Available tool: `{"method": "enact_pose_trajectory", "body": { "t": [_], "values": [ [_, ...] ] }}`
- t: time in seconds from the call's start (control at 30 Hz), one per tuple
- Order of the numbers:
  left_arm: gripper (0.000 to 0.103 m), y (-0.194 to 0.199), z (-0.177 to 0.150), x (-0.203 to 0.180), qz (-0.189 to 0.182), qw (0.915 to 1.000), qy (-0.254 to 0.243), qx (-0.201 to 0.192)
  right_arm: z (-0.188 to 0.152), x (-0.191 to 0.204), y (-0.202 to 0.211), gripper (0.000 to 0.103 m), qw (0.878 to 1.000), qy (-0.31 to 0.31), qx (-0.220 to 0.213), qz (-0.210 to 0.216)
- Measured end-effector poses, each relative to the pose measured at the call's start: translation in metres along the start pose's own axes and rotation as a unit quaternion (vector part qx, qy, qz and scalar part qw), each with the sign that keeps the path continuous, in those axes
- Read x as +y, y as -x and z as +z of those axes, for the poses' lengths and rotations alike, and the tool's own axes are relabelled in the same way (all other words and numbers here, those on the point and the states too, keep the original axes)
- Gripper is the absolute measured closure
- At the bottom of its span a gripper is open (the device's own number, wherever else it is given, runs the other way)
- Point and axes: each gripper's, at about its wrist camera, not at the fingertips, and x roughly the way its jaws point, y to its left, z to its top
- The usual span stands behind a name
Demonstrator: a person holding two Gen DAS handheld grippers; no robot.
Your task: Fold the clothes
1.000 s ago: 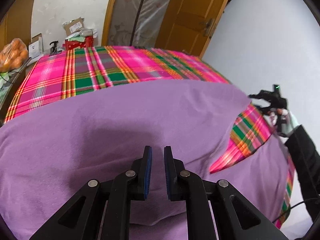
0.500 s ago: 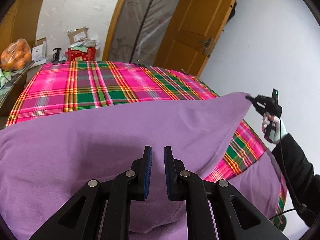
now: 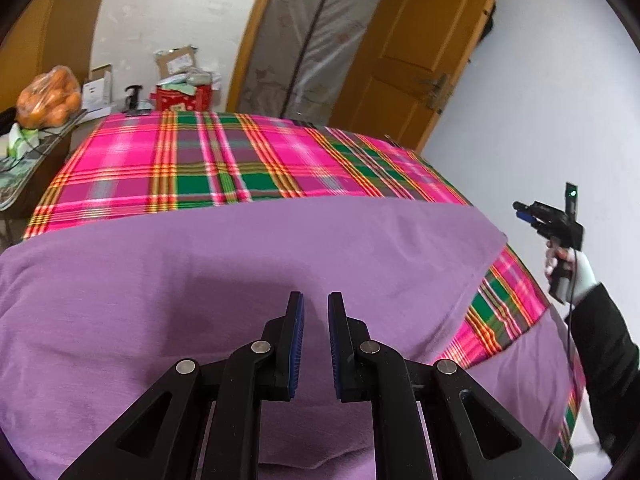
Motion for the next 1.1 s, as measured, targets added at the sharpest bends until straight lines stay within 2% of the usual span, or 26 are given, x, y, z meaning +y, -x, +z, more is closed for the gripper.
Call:
{"method": "enact_pose_trajectory", "body": {
  "t": [0.07,0.13,0.2,0.27,0.37,0.5,0.57,0.67,0.7,0.73,0.77,0.87,0.93,1.0,1.1],
  "values": [
    [0.091,0.003,0.002,0.005,0.011,0.9999,0.009,-0.008,-0.006,0.034,-0.014,0.067,0.997,0.072,0.026,0.017],
    [0.091,0.007,0.003,0.012,0.024,0.9993,0.021,-0.018,-0.014,0.065,-0.030,0.067,0.989,0.137,0.052,0.030],
    [0.091,0.011,0.006,0.019,0.038,0.9984,0.033,-0.027,-0.022,0.096,-0.045,0.067,0.975,0.202,0.078,0.042],
    [0.091,0.014,0.008,0.026,0.049,0.9972,0.044,-0.035,-0.029,0.127,-0.061,0.066,0.957,0.266,0.104,0.054],
    [0.091,0.018,0.010,0.034,0.059,0.9959,0.055,-0.041,-0.031,0.138,-0.076,0.061,0.944,0.298,0.123,0.064],
    [0.091,0.021,0.012,0.038,0.069,0.9948,0.059,-0.046,-0.024,0.140,-0.096,0.057,0.935,0.313,0.144,0.087],
    [0.091,0.022,0.013,0.040,0.074,0.9942,0.061,-0.048,-0.028,0.137,-0.105,0.052,0.927,0.318,0.172,0.101],
    [0.091,0.024,0.013,0.040,0.076,0.9941,0.059,-0.050,-0.025,0.131,-0.107,0.054,0.928,0.308,0.171,0.118],
    [0.090,0.024,0.014,0.039,0.075,0.9942,0.058,-0.050,-0.023,0.131,-0.108,0.060,0.930,0.303,0.172,0.115],
    [0.091,0.023,0.014,0.038,0.075,0.9944,0.056,-0.050,-0.022,0.132,-0.110,0.087,0.932,0.300,0.172,0.109],
    [0.091,0.023,0.014,0.037,0.075,0.9944,0.054,-0.050,-0.021,0.133,-0.110,0.100,0.932,0.301,0.171,0.103],
    [0.091,0.021,0.014,0.035,0.076,0.9946,0.051,-0.049,-0.020,0.139,-0.110,0.101,0.931,0.313,0.166,0.083],
    [0.091,0.020,0.013,0.036,0.077,0.9944,0.053,-0.048,-0.018,0.143,-0.111,0.101,0.934,0.319,0.147,0.067],
    [0.090,0.020,0.013,0.039,0.078,0.9940,0.059,-0.047,-0.012,0.146,-0.107,0.103,0.942,0.312,0.114,0.050],
    [0.091,0.019,0.012,0.042,0.081,0.9934,0.066,-0.047,0.000,0.138,-0.104,0.102,0.956,0.271,0.102,0.038]
  ]
}}
